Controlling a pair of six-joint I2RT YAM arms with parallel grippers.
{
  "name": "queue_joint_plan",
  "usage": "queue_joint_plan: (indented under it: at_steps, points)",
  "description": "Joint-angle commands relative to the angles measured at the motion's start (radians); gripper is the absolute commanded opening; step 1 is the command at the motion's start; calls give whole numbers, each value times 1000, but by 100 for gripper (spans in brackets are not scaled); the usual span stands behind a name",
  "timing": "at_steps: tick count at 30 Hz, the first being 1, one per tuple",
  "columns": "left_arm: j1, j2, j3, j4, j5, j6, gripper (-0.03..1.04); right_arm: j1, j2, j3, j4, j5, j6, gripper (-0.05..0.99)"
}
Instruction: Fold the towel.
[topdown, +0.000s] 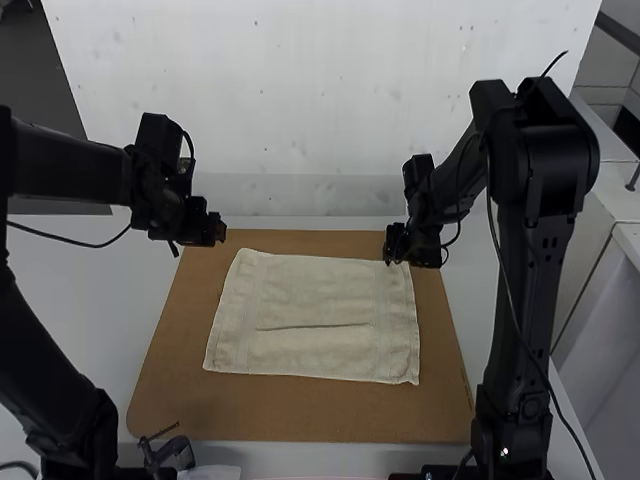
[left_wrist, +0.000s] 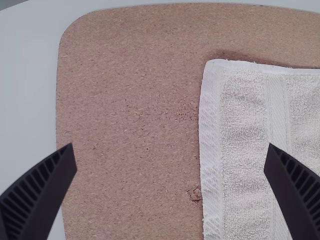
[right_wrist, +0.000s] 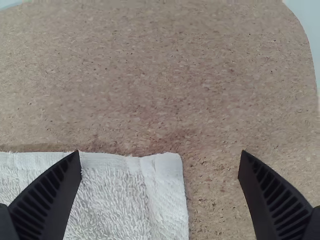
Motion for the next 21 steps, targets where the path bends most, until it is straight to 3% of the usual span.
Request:
queue_joint_plan:
  at_steps: [1,4,6,21]
  points:
    - [7,49,44,6,-3,-5,97,30,86,35,-55,67,12,56]
    - [7,95,77,2,9,-10,97,42,94,38,-57,87,15,23]
    - [3,136,98,-3,9,-19,97,42,94,38,-58,90,16,16]
    - [-75,483,353,-66,-4,-45,97,33,77,27,-61,97,13,14]
